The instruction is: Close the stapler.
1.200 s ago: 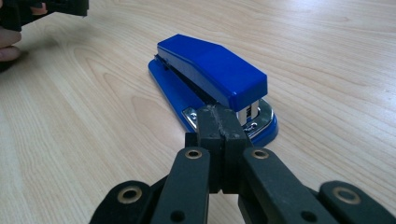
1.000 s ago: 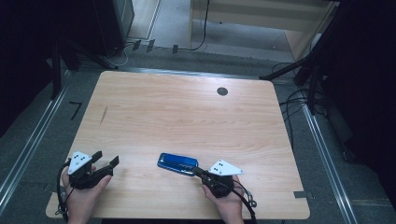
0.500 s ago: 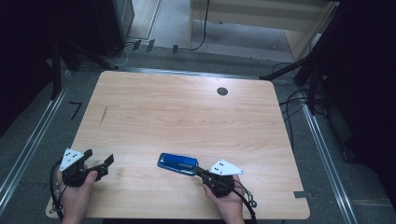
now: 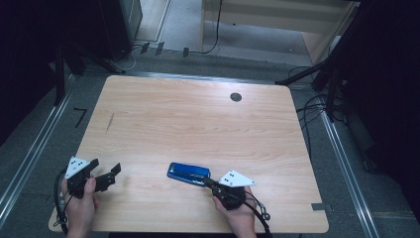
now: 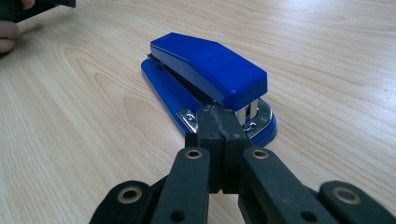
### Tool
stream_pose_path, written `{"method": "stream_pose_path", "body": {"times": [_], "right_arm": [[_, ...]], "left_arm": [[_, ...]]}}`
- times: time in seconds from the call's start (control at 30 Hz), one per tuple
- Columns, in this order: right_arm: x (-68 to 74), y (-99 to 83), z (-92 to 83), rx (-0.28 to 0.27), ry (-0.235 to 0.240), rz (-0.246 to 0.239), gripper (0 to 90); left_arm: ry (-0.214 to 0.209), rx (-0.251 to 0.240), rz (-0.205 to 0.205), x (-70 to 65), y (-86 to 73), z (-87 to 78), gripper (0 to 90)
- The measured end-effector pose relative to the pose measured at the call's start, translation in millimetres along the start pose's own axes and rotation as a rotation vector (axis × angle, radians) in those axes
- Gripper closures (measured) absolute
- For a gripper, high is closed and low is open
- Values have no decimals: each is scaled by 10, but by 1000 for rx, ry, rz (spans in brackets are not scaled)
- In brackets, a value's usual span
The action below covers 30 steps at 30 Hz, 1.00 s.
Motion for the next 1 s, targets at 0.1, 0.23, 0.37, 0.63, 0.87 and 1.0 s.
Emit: {"method": "stream_pose_path", "body": {"times": [0.1,0.23,0.37,0.63,0.87,1.0], "right_arm": [[-8,4,8,2,2,4,900],[-31,5,22,1,0,7,900],[-63,1,43,3,-11,17,900],[-91,5,59,3,-8,29,900],[-138,18,74,-5,-16,36,900],[-150,23,79,-1,-14,30,900]], "left_arm": [[-4,-3,14,-15,-5,-1,140],[-11,2,28,-31,-12,-6,140],[-15,2,34,-41,-17,-8,141],[-17,2,35,-42,-17,-8,143],[-19,3,37,-45,-19,-10,144],[-20,4,38,-46,-20,-11,143]]}}
Point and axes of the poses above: each handheld gripper's, and its own axes: z roughly forward along the jaws, y roughly out of its top, x roughly to its left, the point moved 2 cm from there along z, roughly forward along the jaws, and after that the axes turned 1 degree about y, right-handed, at the moved point
